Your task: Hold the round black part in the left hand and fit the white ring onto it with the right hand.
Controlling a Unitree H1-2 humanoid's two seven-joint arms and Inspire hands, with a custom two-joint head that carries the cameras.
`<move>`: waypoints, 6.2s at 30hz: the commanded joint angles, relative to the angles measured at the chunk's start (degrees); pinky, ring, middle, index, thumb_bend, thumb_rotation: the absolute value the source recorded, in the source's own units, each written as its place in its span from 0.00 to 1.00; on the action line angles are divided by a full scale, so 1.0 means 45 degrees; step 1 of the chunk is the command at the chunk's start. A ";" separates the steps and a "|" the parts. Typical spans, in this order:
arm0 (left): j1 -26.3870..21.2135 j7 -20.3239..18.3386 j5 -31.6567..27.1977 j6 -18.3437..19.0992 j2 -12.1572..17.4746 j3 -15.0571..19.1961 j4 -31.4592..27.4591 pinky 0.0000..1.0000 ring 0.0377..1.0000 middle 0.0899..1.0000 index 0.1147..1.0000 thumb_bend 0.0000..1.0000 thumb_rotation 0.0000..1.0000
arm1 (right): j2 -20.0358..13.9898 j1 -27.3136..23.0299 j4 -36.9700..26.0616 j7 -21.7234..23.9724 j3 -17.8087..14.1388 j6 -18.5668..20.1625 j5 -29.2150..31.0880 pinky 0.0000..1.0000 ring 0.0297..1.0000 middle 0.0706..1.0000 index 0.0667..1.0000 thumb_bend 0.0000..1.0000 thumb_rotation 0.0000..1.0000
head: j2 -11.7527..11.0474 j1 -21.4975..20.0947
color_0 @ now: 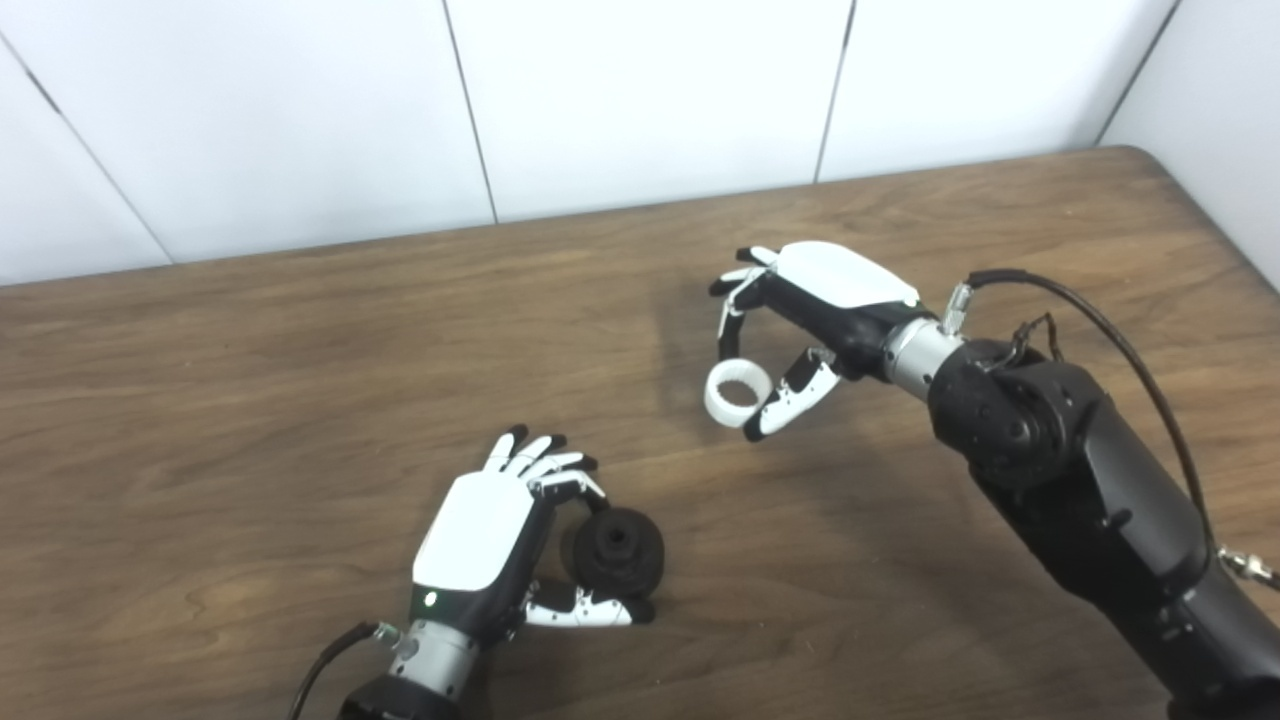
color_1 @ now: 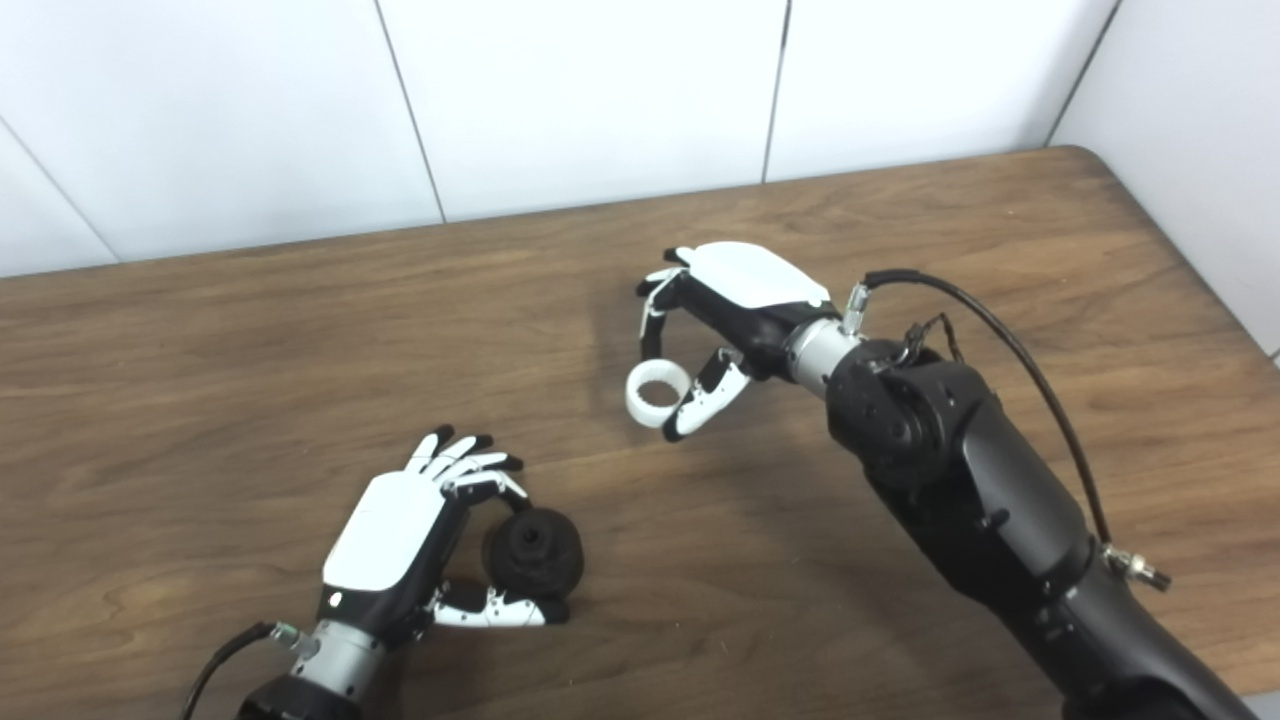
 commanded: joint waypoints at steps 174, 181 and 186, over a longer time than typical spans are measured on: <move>-0.0593 -0.0591 0.0920 0.0912 -0.0508 -0.0558 0.0310 1.00 0.90 0.78 0.42 0.52 0.06 | 0.1929 0.1467 -0.1036 0.1476 0.0081 -0.2346 -0.1400 1.00 1.00 0.90 0.59 0.92 0.17 | 0.1076 0.0810; -0.0578 -0.0541 0.0908 0.0916 -0.0468 -0.0426 0.0314 1.00 0.90 0.77 0.42 0.52 0.05 | 0.1787 0.1314 -0.1326 0.1662 -0.0459 -0.2166 -0.1450 1.00 1.00 0.91 0.60 0.93 0.21 | 0.1039 0.0748; -0.0558 -0.0519 0.0939 0.0927 -0.0412 -0.0329 0.0312 1.00 0.90 0.77 0.42 0.52 0.05 | 0.1605 0.1171 -0.1494 0.1715 -0.0929 -0.1995 -0.1412 1.00 1.00 0.90 0.60 0.93 0.22 | 0.1000 0.0687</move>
